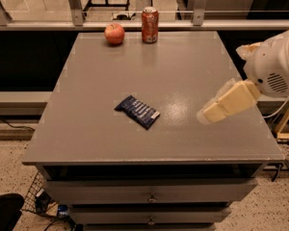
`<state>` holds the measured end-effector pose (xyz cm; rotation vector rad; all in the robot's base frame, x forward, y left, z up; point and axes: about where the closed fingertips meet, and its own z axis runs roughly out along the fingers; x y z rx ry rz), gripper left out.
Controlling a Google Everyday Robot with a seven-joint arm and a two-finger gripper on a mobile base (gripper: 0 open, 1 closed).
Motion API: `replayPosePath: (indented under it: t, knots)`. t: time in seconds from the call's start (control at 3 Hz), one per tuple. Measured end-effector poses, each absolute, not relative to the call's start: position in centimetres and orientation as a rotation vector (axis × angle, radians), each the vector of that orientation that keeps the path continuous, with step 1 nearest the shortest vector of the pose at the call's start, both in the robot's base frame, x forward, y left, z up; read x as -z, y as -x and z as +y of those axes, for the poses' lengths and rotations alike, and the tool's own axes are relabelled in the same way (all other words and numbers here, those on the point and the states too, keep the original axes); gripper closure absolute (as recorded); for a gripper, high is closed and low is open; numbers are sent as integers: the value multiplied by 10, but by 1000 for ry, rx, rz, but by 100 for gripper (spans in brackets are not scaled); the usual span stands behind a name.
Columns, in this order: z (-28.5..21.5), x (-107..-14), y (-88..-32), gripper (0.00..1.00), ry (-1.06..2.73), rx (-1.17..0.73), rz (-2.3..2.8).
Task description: Move rxbar blueberry near coke can
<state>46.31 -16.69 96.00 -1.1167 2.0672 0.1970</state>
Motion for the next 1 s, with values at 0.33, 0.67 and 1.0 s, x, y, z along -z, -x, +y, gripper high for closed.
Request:
replayPosePath:
  t: [0.33,0.67,1.0]
  knots:
    - [-139,-943,-466,0,1021,-289,1982]
    - [-100,-919,-478,0,969,-357,1857]
    - [-71,-941,-490,0,948,-347,1751]
